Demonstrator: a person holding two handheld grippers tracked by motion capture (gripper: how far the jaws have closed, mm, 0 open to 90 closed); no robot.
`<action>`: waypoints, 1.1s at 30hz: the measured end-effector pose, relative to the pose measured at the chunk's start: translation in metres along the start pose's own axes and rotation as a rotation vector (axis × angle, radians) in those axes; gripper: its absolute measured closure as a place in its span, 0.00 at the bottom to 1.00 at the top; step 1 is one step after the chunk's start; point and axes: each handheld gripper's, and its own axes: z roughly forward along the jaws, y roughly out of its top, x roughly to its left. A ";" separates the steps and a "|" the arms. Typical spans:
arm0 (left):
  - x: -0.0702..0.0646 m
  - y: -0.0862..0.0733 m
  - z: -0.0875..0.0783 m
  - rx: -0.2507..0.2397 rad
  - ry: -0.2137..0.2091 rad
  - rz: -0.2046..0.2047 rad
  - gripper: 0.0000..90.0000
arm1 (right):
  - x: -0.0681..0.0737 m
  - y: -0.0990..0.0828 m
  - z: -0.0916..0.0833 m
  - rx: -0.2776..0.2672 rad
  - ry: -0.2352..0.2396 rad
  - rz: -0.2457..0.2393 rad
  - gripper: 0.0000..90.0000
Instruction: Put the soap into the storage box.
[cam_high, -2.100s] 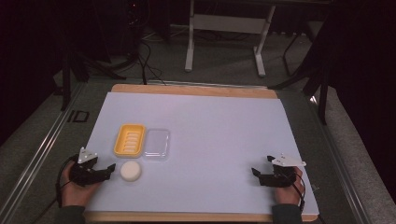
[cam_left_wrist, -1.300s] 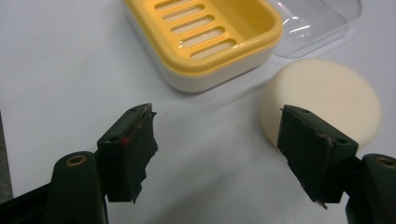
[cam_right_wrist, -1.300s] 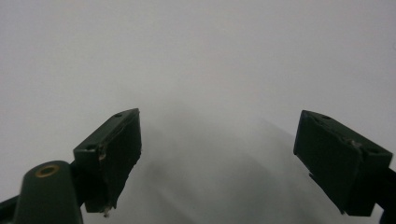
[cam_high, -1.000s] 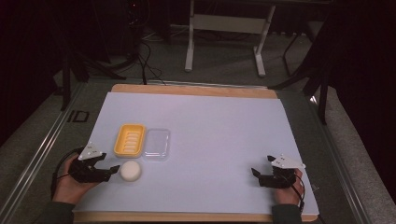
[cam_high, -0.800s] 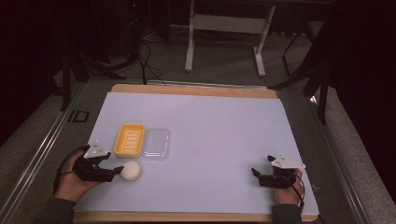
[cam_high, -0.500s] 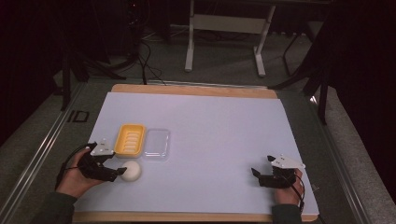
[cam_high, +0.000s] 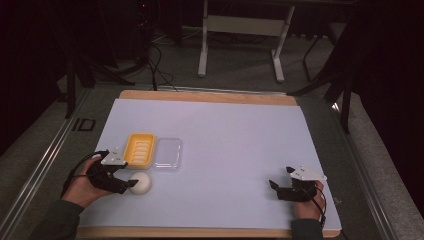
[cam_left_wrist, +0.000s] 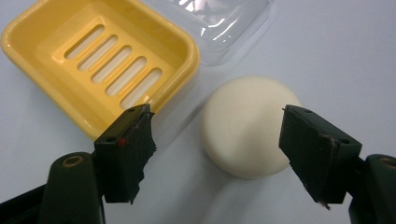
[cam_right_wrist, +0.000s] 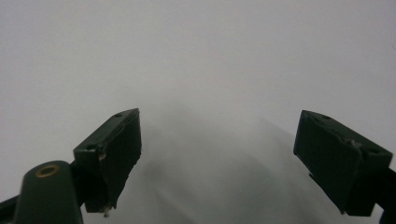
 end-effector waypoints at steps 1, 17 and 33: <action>0.000 0.002 0.000 0.014 0.000 0.008 0.30 | 0.000 0.000 0.000 -0.001 -0.001 -0.001 0.17; -0.008 0.015 0.009 0.113 -0.027 0.093 0.27 | 0.000 0.000 0.000 -0.004 -0.001 0.000 0.17; -0.012 0.019 0.022 0.176 -0.079 0.102 0.20 | 0.000 0.000 0.000 -0.002 0.000 0.000 0.17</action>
